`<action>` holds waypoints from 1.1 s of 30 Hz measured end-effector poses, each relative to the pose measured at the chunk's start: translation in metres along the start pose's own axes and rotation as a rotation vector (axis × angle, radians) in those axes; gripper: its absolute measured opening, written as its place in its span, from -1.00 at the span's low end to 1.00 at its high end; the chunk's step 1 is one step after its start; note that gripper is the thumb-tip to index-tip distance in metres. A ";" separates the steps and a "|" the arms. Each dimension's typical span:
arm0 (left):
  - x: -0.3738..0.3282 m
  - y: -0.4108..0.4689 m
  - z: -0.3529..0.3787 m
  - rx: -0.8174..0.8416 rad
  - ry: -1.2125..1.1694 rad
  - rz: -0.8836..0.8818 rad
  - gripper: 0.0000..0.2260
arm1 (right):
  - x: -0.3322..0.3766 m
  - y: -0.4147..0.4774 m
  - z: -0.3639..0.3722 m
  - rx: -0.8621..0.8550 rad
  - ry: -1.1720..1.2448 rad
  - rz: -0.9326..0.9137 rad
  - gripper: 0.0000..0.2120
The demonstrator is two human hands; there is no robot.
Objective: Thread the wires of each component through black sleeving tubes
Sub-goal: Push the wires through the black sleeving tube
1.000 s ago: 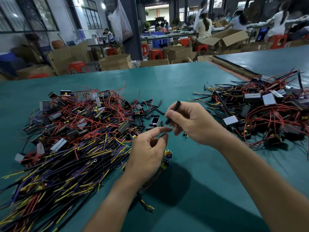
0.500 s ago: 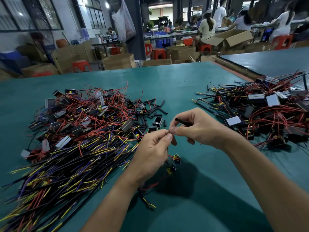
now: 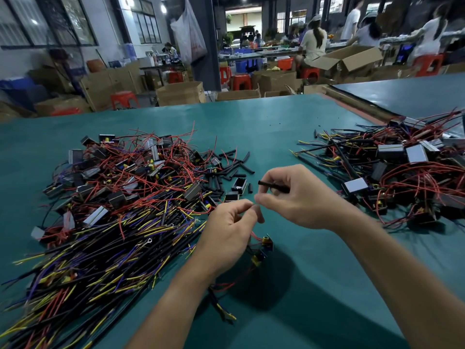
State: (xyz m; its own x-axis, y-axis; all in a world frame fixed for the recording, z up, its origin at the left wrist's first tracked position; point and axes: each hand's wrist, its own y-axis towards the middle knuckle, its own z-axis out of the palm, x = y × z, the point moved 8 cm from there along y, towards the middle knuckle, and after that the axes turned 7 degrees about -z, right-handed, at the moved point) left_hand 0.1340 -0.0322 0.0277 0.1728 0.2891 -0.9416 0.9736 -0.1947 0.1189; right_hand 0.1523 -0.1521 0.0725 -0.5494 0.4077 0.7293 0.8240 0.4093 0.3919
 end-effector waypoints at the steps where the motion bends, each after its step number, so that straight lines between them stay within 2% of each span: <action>1: 0.000 0.001 -0.001 -0.006 -0.032 -0.011 -0.76 | 0.000 0.001 -0.005 -0.046 0.030 0.013 -0.77; 4: -0.002 0.001 -0.002 0.001 -0.149 -0.035 -0.82 | -0.006 0.004 -0.019 -0.146 0.144 0.083 -0.62; 6: -0.003 0.000 -0.002 0.012 -0.174 -0.039 -0.82 | -0.011 0.004 -0.023 -0.178 0.192 0.105 -0.61; 11: -0.004 -0.001 0.001 0.017 -0.144 -0.029 -0.83 | -0.025 0.002 -0.014 -0.076 0.112 0.218 -0.56; 13: -0.002 0.000 0.000 0.011 -0.189 -0.054 -0.81 | -0.027 0.001 -0.009 -0.018 0.219 0.267 -0.60; 15: -0.001 0.000 -0.002 0.022 -0.261 -0.080 -0.80 | -0.023 0.002 -0.008 -0.011 0.258 0.223 -0.63; 19: -0.003 0.000 -0.007 0.036 -0.339 -0.074 -0.77 | -0.019 0.003 -0.010 -0.037 0.167 0.144 -0.72; 24: -0.004 0.001 -0.009 0.014 -0.349 -0.049 -0.80 | -0.013 0.002 -0.024 -0.169 0.151 0.057 -0.92; 27: -0.006 0.001 -0.012 -0.065 -0.289 -0.001 -0.92 | -0.010 0.001 -0.032 -0.259 0.317 0.051 -0.90; 30: -0.005 0.001 -0.013 -0.097 -0.224 0.013 -0.83 | -0.008 0.001 -0.031 -0.268 0.456 0.077 -0.86; 33: -0.006 0.001 -0.012 -0.087 -0.200 0.009 -0.85 | -0.005 0.002 -0.028 -0.271 0.538 0.096 -0.85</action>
State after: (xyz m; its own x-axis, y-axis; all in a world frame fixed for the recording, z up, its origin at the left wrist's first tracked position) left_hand 0.1360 -0.0227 0.0371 0.1569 0.0941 -0.9831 0.9829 -0.1119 0.1462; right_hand 0.1606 -0.1757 0.0853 -0.3818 -0.0657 0.9219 0.9112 0.1402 0.3874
